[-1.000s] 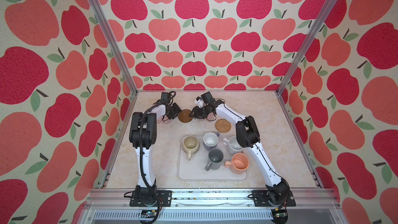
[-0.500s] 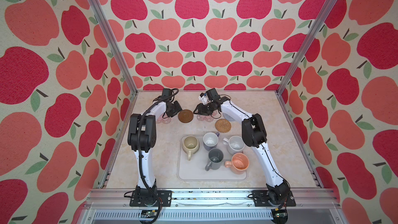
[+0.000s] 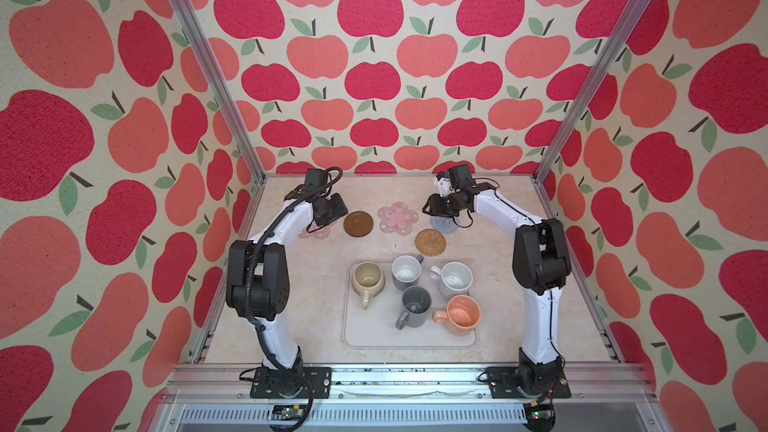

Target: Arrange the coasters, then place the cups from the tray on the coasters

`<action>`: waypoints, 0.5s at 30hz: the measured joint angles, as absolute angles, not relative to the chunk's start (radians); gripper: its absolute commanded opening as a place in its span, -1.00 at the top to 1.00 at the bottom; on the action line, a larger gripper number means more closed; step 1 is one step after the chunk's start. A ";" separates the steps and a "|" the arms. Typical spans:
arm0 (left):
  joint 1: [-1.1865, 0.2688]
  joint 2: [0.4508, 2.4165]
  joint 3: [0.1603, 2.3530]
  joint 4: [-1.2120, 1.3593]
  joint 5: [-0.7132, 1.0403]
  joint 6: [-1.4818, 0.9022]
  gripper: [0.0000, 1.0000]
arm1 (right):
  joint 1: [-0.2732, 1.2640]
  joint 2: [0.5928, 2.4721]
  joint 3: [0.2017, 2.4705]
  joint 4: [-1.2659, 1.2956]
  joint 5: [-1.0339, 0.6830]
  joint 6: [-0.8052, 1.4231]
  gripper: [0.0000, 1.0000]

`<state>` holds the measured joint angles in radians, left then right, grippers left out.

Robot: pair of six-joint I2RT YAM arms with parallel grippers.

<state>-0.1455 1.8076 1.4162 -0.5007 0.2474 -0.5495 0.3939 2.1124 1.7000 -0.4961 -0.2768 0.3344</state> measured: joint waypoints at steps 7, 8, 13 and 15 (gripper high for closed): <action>-0.139 1.740 1.322 -0.522 0.219 -0.551 0.03 | 0.377 2.114 1.688 -0.507 -0.206 0.293 0.31; -0.136 1.727 1.309 -0.525 0.215 -0.551 0.03 | 0.373 2.121 1.705 -0.516 -0.196 0.288 0.33; -0.120 1.681 1.283 -0.532 0.198 -0.551 0.03 | 0.356 2.173 1.771 -0.530 -0.146 0.274 0.50; -0.113 1.671 1.279 -0.533 0.194 -0.554 0.03 | 0.353 2.194 1.781 -0.537 -0.129 0.270 0.55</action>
<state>-0.1131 1.6711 1.2793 -0.5327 0.1940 -0.5545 0.3527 2.1937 1.7805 -0.5369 -0.1291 0.2699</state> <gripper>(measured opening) 0.485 0.241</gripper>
